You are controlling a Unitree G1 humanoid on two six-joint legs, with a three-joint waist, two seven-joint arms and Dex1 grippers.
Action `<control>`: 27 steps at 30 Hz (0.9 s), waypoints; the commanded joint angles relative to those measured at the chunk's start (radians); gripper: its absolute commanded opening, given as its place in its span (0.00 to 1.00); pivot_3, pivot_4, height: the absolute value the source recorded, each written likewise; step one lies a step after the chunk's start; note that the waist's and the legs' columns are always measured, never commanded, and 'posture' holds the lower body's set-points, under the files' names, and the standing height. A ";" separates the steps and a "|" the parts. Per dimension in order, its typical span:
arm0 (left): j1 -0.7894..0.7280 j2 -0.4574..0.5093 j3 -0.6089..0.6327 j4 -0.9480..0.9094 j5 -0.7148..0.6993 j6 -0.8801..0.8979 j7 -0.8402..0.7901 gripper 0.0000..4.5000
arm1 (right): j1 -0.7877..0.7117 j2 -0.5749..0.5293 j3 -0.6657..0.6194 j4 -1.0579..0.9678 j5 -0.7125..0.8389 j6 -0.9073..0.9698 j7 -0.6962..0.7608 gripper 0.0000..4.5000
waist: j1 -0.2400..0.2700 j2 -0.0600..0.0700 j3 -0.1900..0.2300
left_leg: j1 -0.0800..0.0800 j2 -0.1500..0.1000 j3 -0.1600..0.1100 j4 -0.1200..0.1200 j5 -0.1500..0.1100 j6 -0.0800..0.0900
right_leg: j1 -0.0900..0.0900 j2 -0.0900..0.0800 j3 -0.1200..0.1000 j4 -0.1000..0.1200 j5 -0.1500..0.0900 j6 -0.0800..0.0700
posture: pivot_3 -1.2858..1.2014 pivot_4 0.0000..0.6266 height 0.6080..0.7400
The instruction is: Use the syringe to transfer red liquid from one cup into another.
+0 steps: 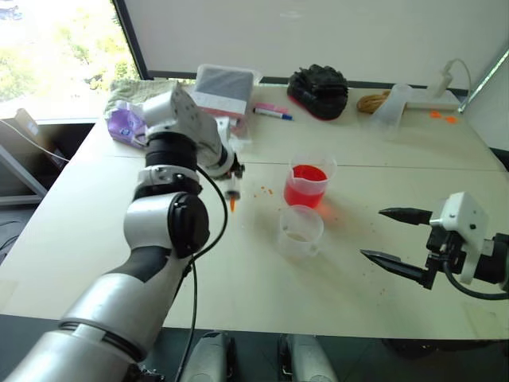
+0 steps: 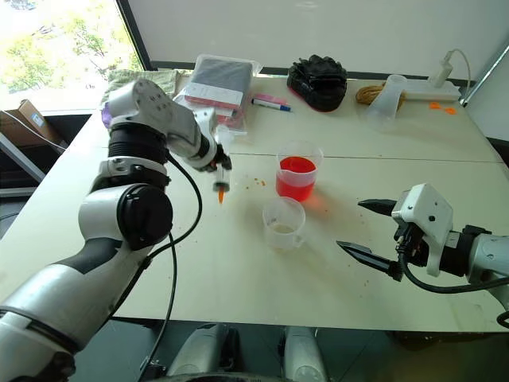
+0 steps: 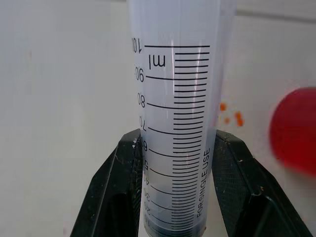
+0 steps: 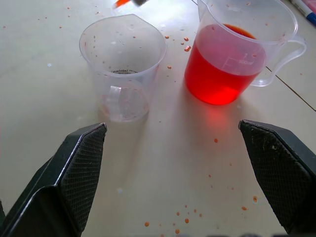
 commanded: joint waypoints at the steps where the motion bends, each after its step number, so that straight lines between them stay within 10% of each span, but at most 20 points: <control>1: -0.030 0.072 -0.112 -0.148 -0.049 -0.275 -0.222 0.32 | -0.011 0.006 -0.021 -0.033 0.014 -0.007 -0.019 1.00 | 0.001 0.000 0.000 | 0.000 0.000 0.000 0.000 0.000 0.000 | 0.000 0.000 0.000 0.000 0.000 0.000 | 0.52 0.24 1.00; 6: -0.033 0.100 -0.199 -0.152 -0.088 -0.633 -0.512 0.32 | -0.035 0.037 0.008 -0.047 0.019 -0.010 -0.071 1.00 | 0.007 0.000 0.000 | 0.001 0.000 0.001 0.000 0.000 0.000 | 0.001 0.000 0.001 -0.001 0.000 0.000 | 0.52 0.24 1.00; 21: 0.101 -0.009 -0.302 -0.116 -0.240 -0.937 -1.057 0.32 | -0.051 0.087 0.015 -0.089 0.015 -0.011 -0.187 1.00 | 0.013 0.001 -0.001 | 0.000 0.001 0.001 0.002 -0.006 0.013 | 0.002 0.005 0.001 -0.002 0.000 0.000 | 0.52 0.24 1.00; 27: 0.169 -0.008 -0.383 -0.038 -0.163 -1.112 -1.138 0.32 | -0.264 0.082 -0.061 -0.045 0.284 0.108 -0.317 1.00 | -0.001 0.001 -0.001 | 0.000 0.001 0.001 0.002 -0.006 0.013 | 0.002 0.006 0.001 -0.002 0.000 0.000 | 0.52 0.24 1.00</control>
